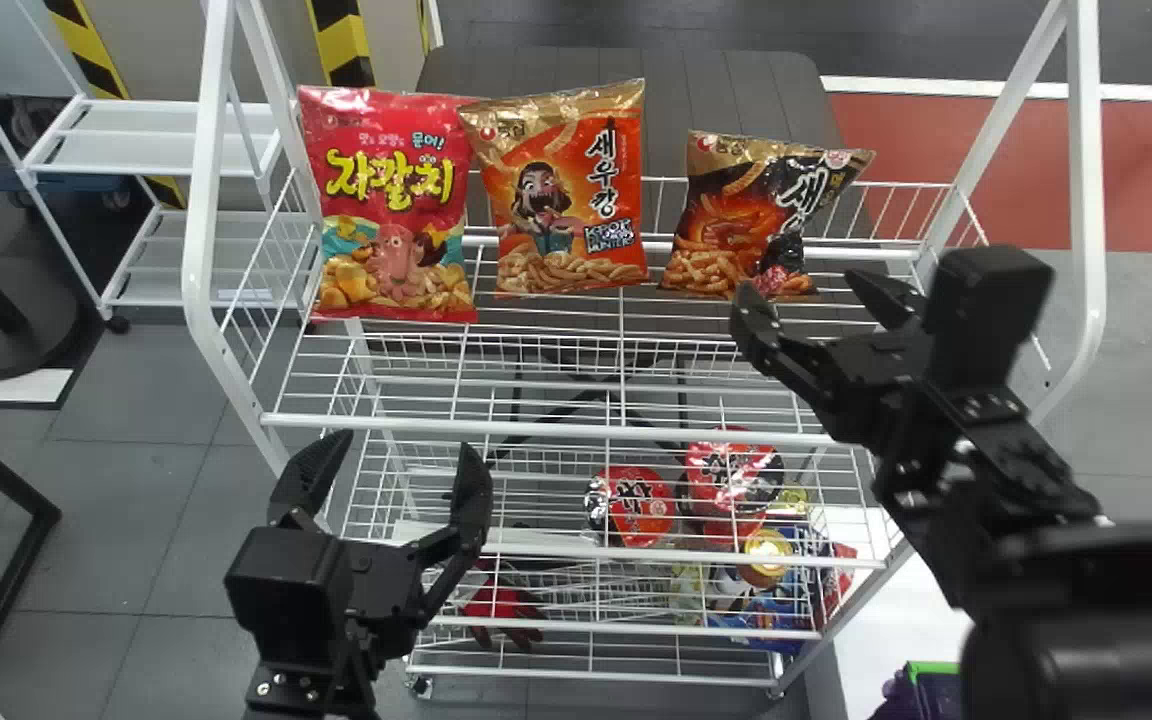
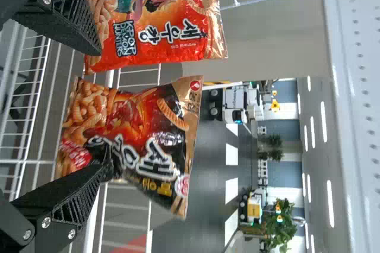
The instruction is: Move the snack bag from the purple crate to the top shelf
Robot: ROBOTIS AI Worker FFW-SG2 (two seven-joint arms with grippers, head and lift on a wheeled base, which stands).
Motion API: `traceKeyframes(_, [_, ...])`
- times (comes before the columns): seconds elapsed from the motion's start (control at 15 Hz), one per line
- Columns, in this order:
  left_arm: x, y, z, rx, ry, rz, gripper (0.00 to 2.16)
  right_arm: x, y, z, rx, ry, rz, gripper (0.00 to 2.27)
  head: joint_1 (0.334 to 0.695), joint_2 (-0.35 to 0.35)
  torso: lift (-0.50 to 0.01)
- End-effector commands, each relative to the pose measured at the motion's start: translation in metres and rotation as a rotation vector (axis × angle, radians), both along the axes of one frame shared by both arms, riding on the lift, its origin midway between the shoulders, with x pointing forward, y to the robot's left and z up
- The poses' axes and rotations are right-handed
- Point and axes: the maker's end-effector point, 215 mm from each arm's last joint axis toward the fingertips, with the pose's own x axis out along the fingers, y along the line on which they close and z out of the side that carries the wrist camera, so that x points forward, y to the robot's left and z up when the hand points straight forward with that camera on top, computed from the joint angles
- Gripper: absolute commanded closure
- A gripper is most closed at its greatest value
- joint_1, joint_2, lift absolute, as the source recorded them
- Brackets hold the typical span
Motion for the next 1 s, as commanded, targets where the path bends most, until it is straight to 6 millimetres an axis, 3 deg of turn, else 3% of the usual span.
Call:
traceKeyframes(0.0, [-0.001,0.006,0.01,-0.002,-0.016,0.008,0.15,-0.04,-0.006,0.017,0.01,-0.047,0.004,0.16,0.695,-0.024,0.001])
traceKeyframes(0.13, [-0.003,0.016,0.025,-0.011,-0.053,0.024,0.15,-0.078,-0.006,0.022,0.02,-0.096,0.03,0.16,0.695,-0.025,0.001])
traceKeyframes(0.33, [-0.015,0.03,0.041,-0.031,-0.074,0.045,0.14,-0.14,-0.005,0.072,0.048,-0.317,0.019,0.16,0.695,-0.01,0.001])
traceKeyframes(0.53, [-0.036,0.045,0.07,-0.072,-0.138,0.079,0.14,-0.182,-0.021,0.064,0.081,-0.307,-0.039,0.17,0.695,0.003,0.001])
traceKeyframes(0.67, [-0.056,0.061,0.094,-0.091,-0.187,0.117,0.14,-0.19,-0.019,0.046,0.07,-0.252,-0.049,0.17,0.695,0.006,0.001])
traceKeyframes(0.93, [-0.072,0.061,0.088,-0.088,-0.156,0.126,0.14,-0.208,-0.028,0.024,0.053,-0.167,-0.066,0.17,0.695,0.033,0.001])
